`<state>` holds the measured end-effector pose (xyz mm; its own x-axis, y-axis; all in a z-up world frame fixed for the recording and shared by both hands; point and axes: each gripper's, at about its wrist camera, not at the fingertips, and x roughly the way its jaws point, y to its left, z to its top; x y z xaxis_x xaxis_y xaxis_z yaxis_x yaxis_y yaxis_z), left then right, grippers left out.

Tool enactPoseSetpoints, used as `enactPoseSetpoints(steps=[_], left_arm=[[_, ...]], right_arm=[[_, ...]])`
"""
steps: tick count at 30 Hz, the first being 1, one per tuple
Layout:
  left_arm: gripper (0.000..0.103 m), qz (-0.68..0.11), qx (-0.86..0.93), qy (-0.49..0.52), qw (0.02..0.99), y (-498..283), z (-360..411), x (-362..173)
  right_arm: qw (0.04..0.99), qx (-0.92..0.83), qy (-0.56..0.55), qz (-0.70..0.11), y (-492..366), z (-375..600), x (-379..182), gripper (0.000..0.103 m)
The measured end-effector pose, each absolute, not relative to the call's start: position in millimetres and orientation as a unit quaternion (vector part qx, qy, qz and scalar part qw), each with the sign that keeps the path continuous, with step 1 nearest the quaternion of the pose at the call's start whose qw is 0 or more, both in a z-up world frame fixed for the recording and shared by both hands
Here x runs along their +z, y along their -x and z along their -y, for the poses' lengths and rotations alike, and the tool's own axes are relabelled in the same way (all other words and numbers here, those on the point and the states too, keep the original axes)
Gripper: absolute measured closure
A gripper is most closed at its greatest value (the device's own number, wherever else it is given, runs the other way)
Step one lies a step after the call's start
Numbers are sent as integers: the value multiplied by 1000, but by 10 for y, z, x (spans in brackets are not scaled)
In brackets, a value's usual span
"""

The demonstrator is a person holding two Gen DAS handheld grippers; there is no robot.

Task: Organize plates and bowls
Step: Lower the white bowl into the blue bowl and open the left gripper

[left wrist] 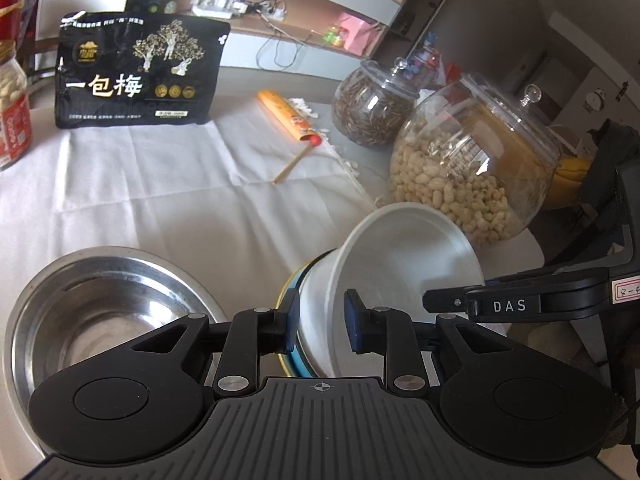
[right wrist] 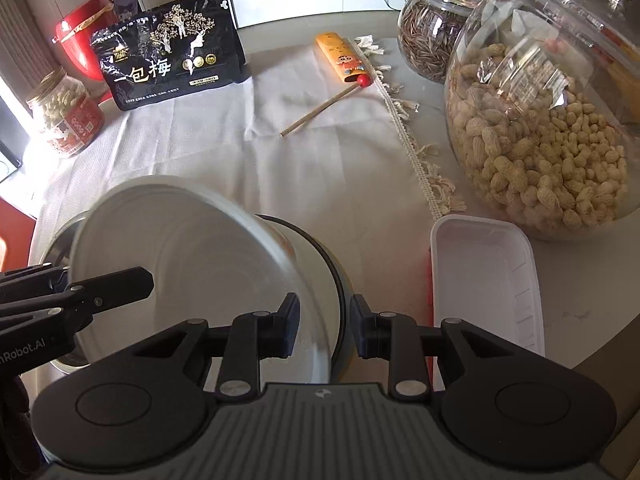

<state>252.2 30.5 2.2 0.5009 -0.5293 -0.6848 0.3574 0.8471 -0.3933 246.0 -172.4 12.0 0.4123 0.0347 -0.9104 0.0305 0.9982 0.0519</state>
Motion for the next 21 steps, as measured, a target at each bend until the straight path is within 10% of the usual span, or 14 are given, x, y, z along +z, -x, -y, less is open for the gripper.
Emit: enactPoseSetpoints(steps=[21], left_arm=[[76,-389,-265,123,874,-2401,-441,140]], right_arm=[[882,-14,0,-470,-2260,1684,389,67]])
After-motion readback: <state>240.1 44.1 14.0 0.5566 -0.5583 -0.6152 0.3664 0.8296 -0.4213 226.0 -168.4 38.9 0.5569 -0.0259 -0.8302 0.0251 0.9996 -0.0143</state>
